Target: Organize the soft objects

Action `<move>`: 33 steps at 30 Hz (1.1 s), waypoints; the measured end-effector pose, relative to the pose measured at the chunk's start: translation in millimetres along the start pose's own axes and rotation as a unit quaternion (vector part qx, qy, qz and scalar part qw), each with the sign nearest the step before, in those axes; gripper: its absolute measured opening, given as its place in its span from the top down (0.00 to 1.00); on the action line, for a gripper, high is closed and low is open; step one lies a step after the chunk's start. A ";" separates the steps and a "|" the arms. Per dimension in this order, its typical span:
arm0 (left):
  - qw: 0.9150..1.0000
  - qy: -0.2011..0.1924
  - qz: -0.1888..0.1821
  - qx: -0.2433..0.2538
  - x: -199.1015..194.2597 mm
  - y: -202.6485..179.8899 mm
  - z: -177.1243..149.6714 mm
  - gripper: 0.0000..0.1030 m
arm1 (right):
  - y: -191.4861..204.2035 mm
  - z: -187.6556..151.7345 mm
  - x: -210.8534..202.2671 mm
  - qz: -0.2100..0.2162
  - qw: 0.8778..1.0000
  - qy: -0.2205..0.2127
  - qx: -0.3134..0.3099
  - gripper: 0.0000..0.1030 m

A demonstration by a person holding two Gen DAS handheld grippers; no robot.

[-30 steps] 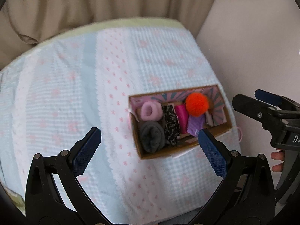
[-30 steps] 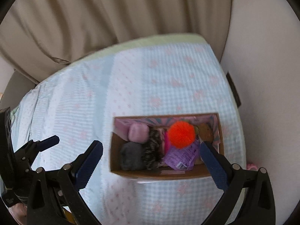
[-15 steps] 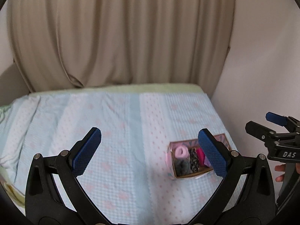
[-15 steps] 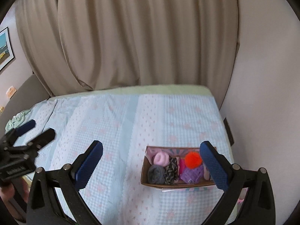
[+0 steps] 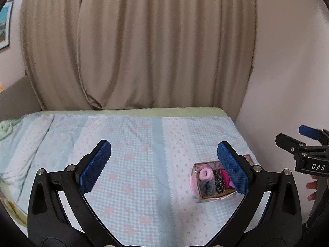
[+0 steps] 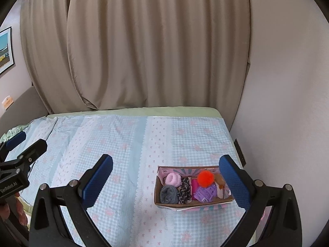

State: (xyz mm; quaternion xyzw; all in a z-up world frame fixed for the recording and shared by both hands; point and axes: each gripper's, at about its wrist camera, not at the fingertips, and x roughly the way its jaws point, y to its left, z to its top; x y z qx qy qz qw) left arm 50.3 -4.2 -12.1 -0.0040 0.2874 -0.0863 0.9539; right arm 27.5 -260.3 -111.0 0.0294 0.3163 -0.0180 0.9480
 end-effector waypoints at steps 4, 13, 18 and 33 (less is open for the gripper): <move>1.000 0.000 0.002 -0.009 -2.7 5.8 -7.7 0.00 | 4.6 -2.2 -6.8 -0.004 1.000 -0.005 -0.004 0.00; 1.000 0.005 0.002 -0.012 -5.6 8.8 -10.4 0.00 | 6.7 -4.2 -13.4 -0.011 1.000 -0.014 -0.008 0.00; 1.000 -0.003 0.001 -0.014 -10.3 7.1 -11.6 0.00 | 6.8 -5.0 -15.2 -0.013 1.000 -0.015 -0.008 0.00; 1.000 -0.009 0.010 -0.014 -9.7 2.4 -14.5 0.00 | 0.8 -4.1 -12.3 -0.020 1.000 -0.016 -0.004 0.00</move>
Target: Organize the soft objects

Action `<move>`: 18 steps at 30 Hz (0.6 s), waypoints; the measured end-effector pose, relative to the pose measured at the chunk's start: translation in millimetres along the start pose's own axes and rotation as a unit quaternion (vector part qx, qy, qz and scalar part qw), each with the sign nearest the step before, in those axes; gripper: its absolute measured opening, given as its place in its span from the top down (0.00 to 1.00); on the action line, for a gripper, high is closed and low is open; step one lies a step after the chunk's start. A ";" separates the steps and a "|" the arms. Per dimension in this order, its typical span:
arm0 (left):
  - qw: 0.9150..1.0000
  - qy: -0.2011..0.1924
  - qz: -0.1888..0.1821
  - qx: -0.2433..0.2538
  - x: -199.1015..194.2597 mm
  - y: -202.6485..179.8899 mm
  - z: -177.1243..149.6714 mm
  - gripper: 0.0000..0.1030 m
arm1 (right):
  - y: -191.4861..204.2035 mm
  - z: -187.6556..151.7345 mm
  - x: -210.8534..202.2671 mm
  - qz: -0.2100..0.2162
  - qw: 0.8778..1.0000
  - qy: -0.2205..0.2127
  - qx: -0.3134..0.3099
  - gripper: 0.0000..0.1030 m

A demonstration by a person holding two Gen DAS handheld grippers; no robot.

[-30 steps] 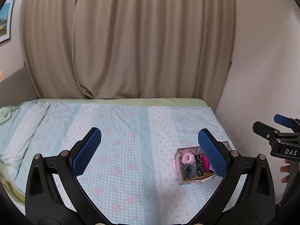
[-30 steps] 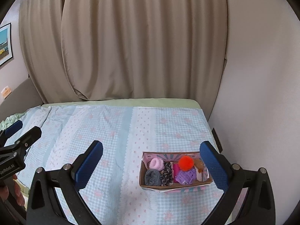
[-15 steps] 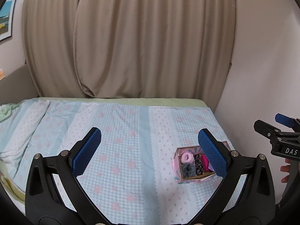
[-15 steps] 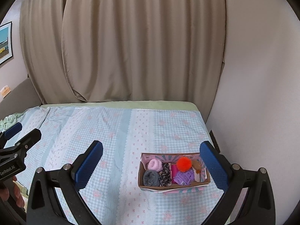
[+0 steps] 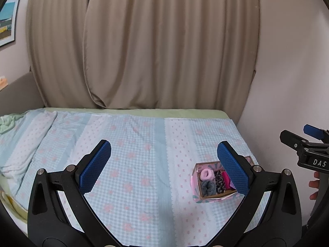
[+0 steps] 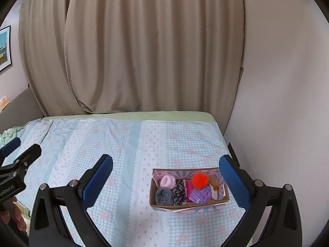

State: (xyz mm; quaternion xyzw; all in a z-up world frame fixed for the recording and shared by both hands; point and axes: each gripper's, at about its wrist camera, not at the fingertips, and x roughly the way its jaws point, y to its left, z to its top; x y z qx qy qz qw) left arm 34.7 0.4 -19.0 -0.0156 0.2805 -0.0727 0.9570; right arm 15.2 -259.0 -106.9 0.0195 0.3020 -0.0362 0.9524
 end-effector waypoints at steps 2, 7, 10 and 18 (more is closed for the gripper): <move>1.000 0.000 0.001 0.001 -0.1 -0.4 -0.7 0.00 | -0.9 0.7 0.8 0.000 1.000 0.001 0.001 0.00; 1.000 0.001 0.004 0.002 2.9 -2.2 -2.1 0.00 | -2.7 2.7 -0.2 -0.003 1.000 -0.001 0.002 0.00; 1.000 0.002 0.004 0.003 3.2 -2.1 -1.4 0.00 | -2.9 2.9 -0.9 -0.003 1.000 -0.001 0.002 0.00; 1.000 0.003 0.004 0.003 5.2 -3.8 -2.2 0.00 | -3.2 2.9 -0.7 -0.005 1.000 -0.002 -0.001 0.00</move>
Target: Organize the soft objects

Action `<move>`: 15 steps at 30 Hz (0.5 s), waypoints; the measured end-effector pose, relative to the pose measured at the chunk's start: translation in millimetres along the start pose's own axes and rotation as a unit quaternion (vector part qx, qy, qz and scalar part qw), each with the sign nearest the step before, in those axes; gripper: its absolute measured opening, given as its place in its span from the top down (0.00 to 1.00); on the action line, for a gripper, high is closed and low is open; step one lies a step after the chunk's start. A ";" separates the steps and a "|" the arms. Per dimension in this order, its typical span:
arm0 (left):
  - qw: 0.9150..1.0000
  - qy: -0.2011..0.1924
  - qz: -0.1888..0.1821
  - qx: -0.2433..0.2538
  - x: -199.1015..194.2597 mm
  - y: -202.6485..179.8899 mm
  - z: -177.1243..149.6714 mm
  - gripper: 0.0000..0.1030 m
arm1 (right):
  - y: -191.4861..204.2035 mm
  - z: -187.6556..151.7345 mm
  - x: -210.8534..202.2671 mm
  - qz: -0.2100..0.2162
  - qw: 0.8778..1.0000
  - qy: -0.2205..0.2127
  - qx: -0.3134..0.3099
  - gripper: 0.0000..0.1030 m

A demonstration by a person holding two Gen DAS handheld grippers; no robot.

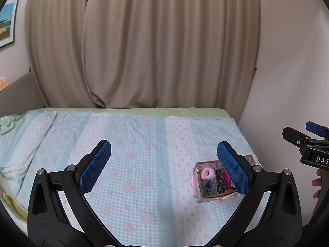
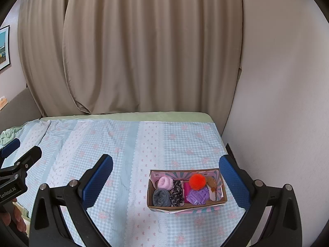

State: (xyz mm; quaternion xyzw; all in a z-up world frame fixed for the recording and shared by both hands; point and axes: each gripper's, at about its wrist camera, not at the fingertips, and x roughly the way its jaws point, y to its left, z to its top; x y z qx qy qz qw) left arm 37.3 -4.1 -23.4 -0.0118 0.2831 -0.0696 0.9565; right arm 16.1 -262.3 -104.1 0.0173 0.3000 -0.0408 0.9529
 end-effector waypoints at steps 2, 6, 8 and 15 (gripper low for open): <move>1.000 0.001 0.000 -0.002 1.6 -0.6 -0.7 0.00 | -0.3 0.8 0.8 0.000 1.000 0.000 -0.001 0.00; 1.000 0.011 -0.002 -0.007 4.9 0.5 -2.3 0.00 | -3.7 2.9 3.5 -0.003 1.000 -0.001 -0.003 0.00; 1.000 0.012 -0.002 -0.008 5.0 1.7 -1.9 0.00 | -4.7 3.8 5.4 -0.003 1.000 0.000 -0.003 0.00; 1.000 0.017 -0.012 -0.011 9.0 5.3 0.6 0.00 | -3.7 4.7 7.9 0.000 1.000 -0.001 -0.005 0.00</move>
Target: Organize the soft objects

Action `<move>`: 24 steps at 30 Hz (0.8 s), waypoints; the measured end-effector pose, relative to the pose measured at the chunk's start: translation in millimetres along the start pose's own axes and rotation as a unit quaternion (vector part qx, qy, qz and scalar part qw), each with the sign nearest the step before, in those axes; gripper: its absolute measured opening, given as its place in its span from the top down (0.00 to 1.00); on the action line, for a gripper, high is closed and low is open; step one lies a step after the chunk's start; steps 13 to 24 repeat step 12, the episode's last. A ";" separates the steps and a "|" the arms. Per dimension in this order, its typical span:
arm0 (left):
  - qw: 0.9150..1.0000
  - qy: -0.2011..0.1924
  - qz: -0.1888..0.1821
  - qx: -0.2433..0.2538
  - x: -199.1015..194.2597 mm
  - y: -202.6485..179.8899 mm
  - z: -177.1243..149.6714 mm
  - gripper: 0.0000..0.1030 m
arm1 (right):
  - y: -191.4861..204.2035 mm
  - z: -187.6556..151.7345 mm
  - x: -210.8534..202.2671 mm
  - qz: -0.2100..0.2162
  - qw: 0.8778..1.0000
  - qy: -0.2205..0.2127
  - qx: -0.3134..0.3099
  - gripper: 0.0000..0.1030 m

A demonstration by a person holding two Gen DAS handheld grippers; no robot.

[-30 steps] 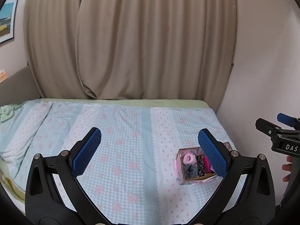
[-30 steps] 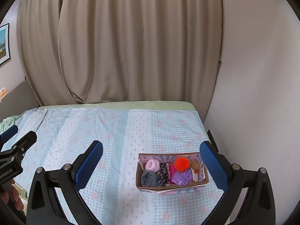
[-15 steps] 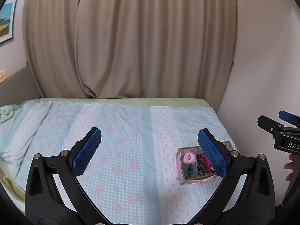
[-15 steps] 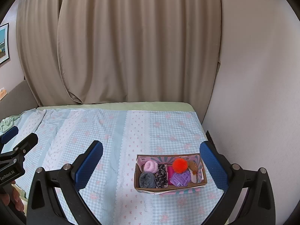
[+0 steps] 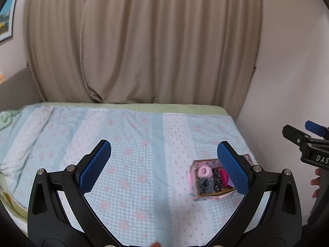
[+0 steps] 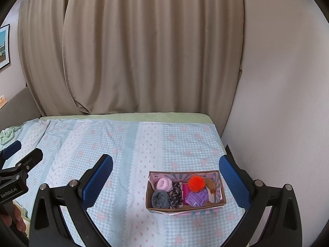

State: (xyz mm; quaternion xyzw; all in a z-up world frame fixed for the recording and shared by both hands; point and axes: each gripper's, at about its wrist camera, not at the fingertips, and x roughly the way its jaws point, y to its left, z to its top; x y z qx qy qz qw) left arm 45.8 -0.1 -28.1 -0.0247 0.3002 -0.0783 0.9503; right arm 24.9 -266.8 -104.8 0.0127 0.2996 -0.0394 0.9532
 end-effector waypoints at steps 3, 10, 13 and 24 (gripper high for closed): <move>1.000 0.017 -0.014 -0.017 8.8 5.6 0.3 0.00 | 2.0 1.9 4.7 0.005 1.000 0.003 -0.002 0.00; 0.999 0.039 0.010 -0.033 31.4 20.5 -3.7 0.00 | 12.9 2.3 27.4 0.012 1.000 0.019 -0.011 0.00; 0.998 0.046 0.026 -0.021 40.7 22.4 -6.5 0.00 | 16.0 -0.6 41.4 0.015 0.999 0.033 -0.009 0.00; 0.998 0.046 0.026 -0.021 40.7 22.4 -6.5 0.00 | 16.0 -0.6 41.4 0.015 0.999 0.033 -0.009 0.00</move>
